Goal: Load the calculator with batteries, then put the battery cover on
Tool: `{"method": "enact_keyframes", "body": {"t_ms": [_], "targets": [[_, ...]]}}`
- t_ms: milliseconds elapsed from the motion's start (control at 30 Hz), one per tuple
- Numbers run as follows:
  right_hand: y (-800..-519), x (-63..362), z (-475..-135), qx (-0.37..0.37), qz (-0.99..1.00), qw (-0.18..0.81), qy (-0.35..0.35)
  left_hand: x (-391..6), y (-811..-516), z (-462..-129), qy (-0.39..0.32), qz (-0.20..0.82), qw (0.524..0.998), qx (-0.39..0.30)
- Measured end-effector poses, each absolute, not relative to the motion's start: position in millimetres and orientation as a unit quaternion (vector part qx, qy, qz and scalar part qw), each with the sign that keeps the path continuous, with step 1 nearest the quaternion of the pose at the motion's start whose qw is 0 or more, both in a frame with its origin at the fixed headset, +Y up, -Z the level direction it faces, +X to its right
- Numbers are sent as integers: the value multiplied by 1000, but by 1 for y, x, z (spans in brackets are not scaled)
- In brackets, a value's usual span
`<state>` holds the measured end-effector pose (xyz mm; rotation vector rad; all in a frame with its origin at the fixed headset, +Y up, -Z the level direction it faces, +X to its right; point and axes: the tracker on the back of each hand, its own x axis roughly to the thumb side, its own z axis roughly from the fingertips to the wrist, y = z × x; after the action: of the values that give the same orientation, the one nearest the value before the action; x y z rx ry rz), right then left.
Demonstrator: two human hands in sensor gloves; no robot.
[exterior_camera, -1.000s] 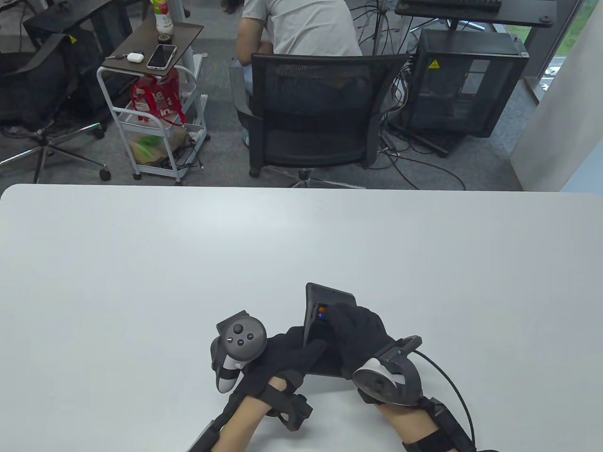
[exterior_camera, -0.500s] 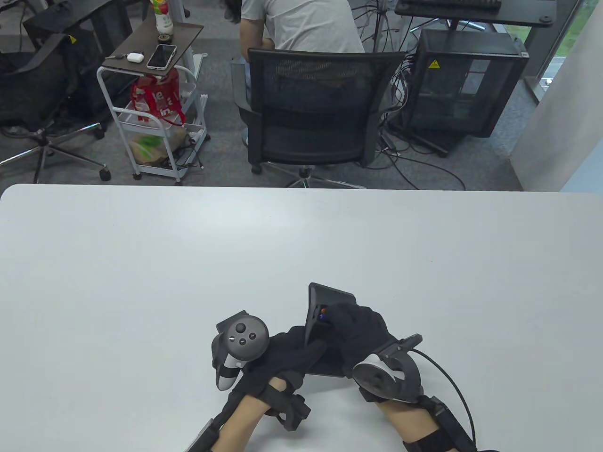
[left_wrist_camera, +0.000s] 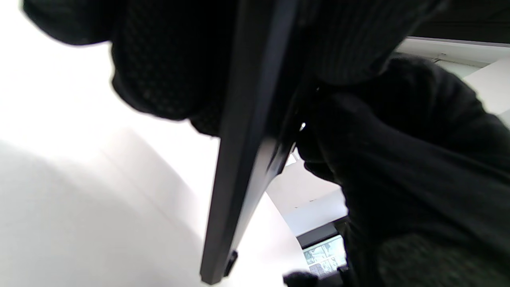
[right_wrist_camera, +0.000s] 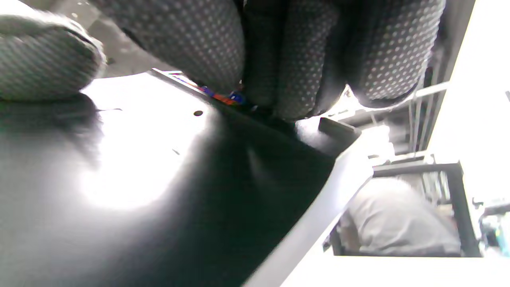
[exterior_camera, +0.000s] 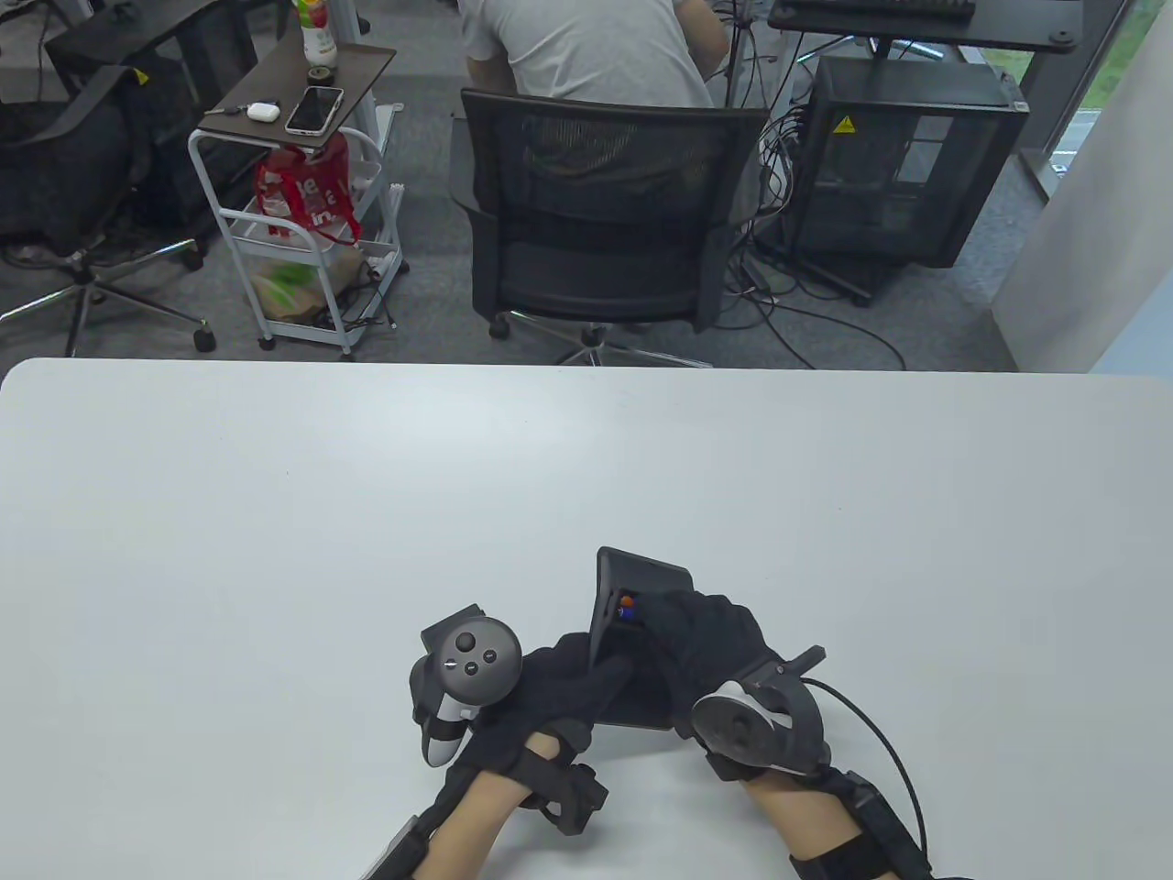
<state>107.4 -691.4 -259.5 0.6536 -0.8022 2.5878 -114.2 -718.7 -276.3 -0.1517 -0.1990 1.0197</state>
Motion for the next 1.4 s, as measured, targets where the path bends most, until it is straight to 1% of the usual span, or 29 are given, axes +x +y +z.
{"method": "enact_keyframes", "body": {"t_ms": [133, 200, 267, 400, 567, 833, 967, 1133, 1233, 1400], "targets": [[-690, 111, -258, 238, 905, 170, -309, -122, -721, -280, -81, 515, 850, -76], [-689, 113, -258, 235, 901, 183, -315, -127, -721, -282, -71, 525, 845, -70], [-689, 117, -258, 231, 900, 198, -312, -133, -722, -285, -61, 528, 844, -73], [-692, 121, -261, 227, 900, 205, -311, -146, -728, -291, -37, 557, 826, -82], [-695, 126, -263, 219, 903, 215, -302, -158, -729, -294, -21, 572, 818, -59], [-700, 130, -268, 206, 902, 262, -273, -168, -728, -298, -31, 622, 781, -52], [-701, 132, -269, 201, 902, 264, -274, -169, -727, -298, -41, 641, 765, -43], [-705, 133, -272, 196, 899, 307, -245, -167, -726, -298, -60, 656, 751, -46], [-710, 133, -276, 194, 893, 350, -205, -164, -726, -298, -73, 657, 748, -58], [-718, 132, -280, 205, 890, 377, -153, -159, -726, -298, -87, 659, 744, -68]]}}
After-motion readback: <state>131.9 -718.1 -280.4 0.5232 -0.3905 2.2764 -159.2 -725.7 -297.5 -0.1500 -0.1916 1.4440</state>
